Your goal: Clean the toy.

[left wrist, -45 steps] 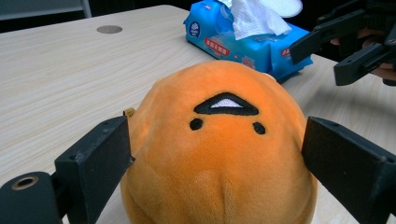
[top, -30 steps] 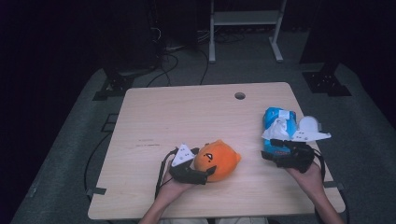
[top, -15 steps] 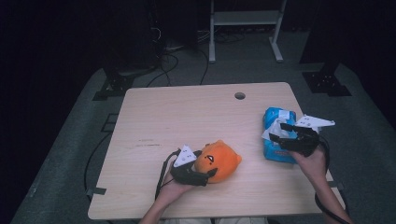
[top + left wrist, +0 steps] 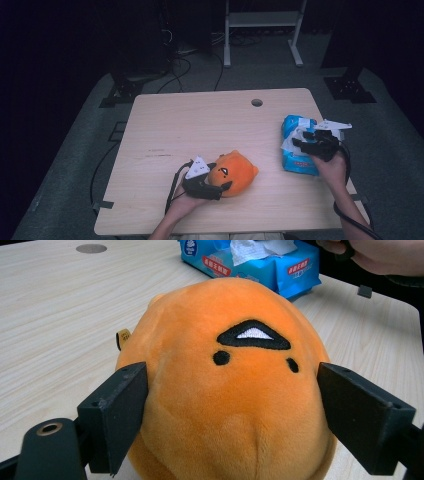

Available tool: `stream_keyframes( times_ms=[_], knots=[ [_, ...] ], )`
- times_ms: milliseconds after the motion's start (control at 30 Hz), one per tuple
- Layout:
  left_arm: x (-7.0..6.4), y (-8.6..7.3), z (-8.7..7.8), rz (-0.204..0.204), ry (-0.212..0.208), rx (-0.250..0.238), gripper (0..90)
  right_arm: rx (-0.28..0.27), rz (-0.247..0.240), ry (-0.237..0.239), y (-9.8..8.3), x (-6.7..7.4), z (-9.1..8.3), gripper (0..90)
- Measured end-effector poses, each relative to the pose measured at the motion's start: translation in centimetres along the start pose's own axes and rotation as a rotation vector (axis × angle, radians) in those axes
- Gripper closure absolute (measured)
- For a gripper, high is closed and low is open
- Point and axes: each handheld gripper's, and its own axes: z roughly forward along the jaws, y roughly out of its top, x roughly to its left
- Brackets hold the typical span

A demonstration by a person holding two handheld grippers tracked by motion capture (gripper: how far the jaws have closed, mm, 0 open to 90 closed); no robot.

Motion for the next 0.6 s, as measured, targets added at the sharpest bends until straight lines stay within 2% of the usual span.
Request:
stream_keyframes(
  times_ms=[67,200,367,467,600],
  knots=[
    [0.0,0.0,0.0,0.002,-0.001,0.002,15.0,0.012,0.003,-0.007,-0.2,0.1,0.3,47.8],
    [-0.1,-0.1,-0.1,0.009,-0.001,0.009,15.0,0.007,0.017,-0.037,-0.2,0.0,0.3,61.8],
    [0.0,-0.1,-0.1,0.010,-0.008,0.015,15.0,0.003,0.050,-0.032,-0.2,-0.6,0.1,80.0],
    [0.0,-0.2,-0.2,0.012,-0.008,0.015,15.0,-0.004,0.056,-0.022,-0.1,-0.7,-0.2,83.2],
    [0.0,-0.3,-0.3,0.012,-0.008,0.017,15.1,-0.043,0.067,0.024,0.3,-0.4,-1.1,84.0]
  ],
)
